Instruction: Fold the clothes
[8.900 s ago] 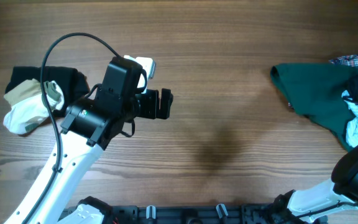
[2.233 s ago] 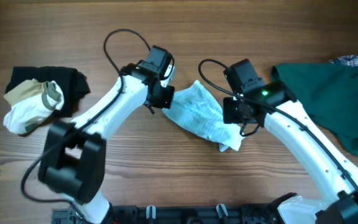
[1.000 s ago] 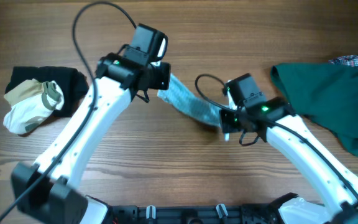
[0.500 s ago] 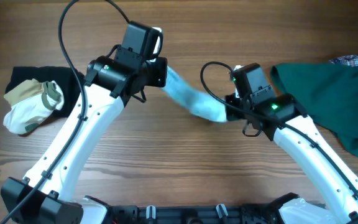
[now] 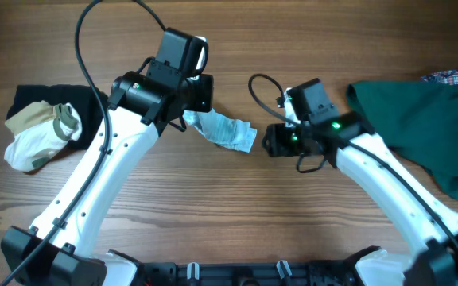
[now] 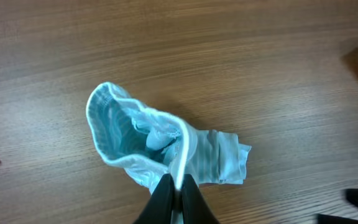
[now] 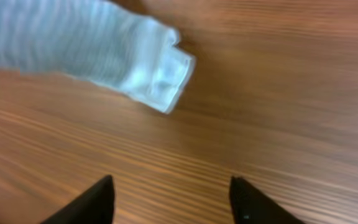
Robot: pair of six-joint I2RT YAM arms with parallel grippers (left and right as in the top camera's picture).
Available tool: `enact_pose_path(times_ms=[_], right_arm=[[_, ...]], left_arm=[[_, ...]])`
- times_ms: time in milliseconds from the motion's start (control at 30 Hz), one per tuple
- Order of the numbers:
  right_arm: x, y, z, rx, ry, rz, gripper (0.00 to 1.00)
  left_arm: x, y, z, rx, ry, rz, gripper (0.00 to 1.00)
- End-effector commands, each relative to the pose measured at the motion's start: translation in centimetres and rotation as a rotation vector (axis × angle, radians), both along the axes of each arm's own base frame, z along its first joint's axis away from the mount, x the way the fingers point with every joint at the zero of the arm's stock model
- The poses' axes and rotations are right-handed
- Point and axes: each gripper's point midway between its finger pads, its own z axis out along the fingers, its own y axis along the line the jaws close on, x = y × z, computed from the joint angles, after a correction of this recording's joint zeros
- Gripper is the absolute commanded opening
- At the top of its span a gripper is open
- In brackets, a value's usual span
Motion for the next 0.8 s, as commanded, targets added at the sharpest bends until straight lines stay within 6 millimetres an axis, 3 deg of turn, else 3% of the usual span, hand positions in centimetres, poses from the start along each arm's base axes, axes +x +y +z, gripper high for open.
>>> enact_pose_path(times_ms=[0, 167, 267, 367, 533, 767], right_arm=[[-0.1, 5.9, -0.5, 0.326, 0.213, -0.049, 0.65], [0.7, 10.1, -1.6, 0.479, 0.31, -0.069, 0.67], [1.1, 11.6, -1.5, 0.515, 0.334, -0.124, 0.69], [1.2, 12.3, -1.4, 0.523, 0.348, -0.174, 0.71], [1.4, 12.4, -1.7, 0.506, 0.344, -0.215, 0.74], [4.6, 10.0, -3.2, 0.315, 0.04, -0.128, 0.73]], left_arm=[[0.0, 0.5, 1.7, -0.029, -0.038, 0.047, 0.04], [-0.6, 0.8, 4.3, -0.063, -0.102, 0.049, 0.04], [-0.9, 0.9, 6.6, -0.096, -0.161, 0.053, 0.04], [-1.2, 1.0, 7.6, -0.107, -0.183, 0.053, 0.04], [-1.3, 1.1, 7.9, -0.111, -0.192, 0.053, 0.04], [-1.3, 1.1, 7.9, -0.112, -0.192, 0.052, 0.04]])
